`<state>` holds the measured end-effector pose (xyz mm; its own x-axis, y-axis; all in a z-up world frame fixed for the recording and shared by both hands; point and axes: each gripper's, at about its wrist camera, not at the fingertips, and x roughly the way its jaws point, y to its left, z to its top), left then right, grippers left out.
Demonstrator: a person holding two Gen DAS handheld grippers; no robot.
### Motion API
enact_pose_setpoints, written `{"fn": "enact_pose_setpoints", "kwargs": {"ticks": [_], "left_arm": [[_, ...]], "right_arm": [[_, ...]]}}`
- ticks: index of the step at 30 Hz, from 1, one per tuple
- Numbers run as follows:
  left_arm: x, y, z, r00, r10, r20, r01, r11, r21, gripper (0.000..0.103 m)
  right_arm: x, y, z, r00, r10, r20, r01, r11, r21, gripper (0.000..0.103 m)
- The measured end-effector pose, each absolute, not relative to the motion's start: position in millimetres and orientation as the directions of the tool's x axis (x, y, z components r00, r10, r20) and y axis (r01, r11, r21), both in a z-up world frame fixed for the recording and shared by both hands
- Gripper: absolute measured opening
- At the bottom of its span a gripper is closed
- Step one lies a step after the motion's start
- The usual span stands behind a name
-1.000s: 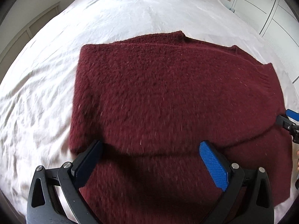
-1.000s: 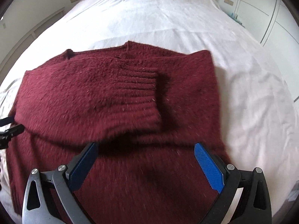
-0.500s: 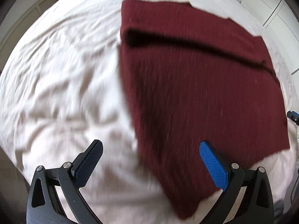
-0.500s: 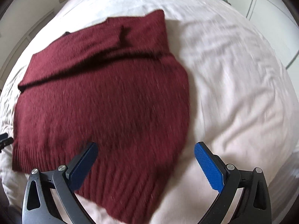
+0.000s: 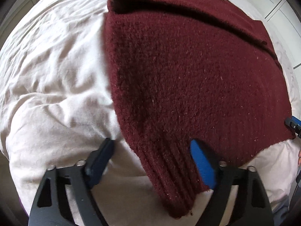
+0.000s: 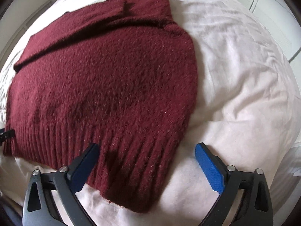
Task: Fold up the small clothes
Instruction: 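Grasp the ribbed hem with both tools and fold it toward the collar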
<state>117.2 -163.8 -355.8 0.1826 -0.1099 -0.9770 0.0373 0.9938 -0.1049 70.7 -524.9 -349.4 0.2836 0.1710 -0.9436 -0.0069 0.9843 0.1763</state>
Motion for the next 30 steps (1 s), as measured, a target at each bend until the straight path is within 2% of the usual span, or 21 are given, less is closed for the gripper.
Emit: {"fn": "enact_pose_setpoints", "kwargs": {"ticks": [1,2,4,5,6,7,8,9,15,21,30], "left_arm": [[118,-166,-357,0.178,-0.114,-0.977,0.039,0.993,-0.109,0.068],[118,-167,-357,0.174,-0.121,-0.977,0.042,0.992,-0.115,0.064],[119,-170,-356,0.166,-0.140,-0.976,0.046,0.990,-0.135,0.045],[120,-173,-356,0.161,-0.147,-0.976,0.050,0.989,-0.141,0.042],[120,-175,-356,0.158,-0.152,-0.976,0.056,0.988,-0.145,0.034],[117,-173,-353,0.152,-0.170,-0.974,0.066,0.985,-0.162,0.021],[118,-177,-353,0.143,-0.197,-0.970,0.071,0.980,-0.188,0.015],[118,-182,-353,0.134,-0.218,-0.967,0.072,0.975,-0.210,0.010],[134,-188,-327,0.161,-0.266,-0.950,0.103,0.962,-0.252,0.009],[167,-187,-273,0.267,-0.311,-0.912,0.123,0.950,-0.288,0.009],[242,-182,-208,0.429,-0.299,-0.852,0.114,0.954,-0.277,0.009]], "right_arm": [[71,-523,-351,0.275,0.175,-0.945,-0.008,0.984,0.180,0.080],[71,-523,-353,0.260,0.193,-0.946,-0.004,0.980,0.199,0.066],[73,-526,-358,0.230,0.234,-0.945,0.026,0.969,0.246,0.052],[73,-527,-360,0.219,0.254,-0.942,0.038,0.963,0.268,0.040],[75,-529,-359,0.213,0.279,-0.936,0.042,0.955,0.294,0.026],[76,-531,-358,0.210,0.312,-0.927,0.043,0.944,0.327,0.021],[78,-535,-357,0.210,0.330,-0.920,0.044,0.937,0.346,0.016],[80,-536,-354,0.212,0.337,-0.917,0.042,0.935,0.353,0.014],[98,-546,-313,0.300,0.369,-0.880,0.015,0.920,0.391,0.013],[131,-556,-262,0.426,0.387,-0.818,-0.008,0.905,0.425,0.012],[211,-563,-206,0.570,0.361,-0.738,0.001,0.898,0.440,0.012]]}}
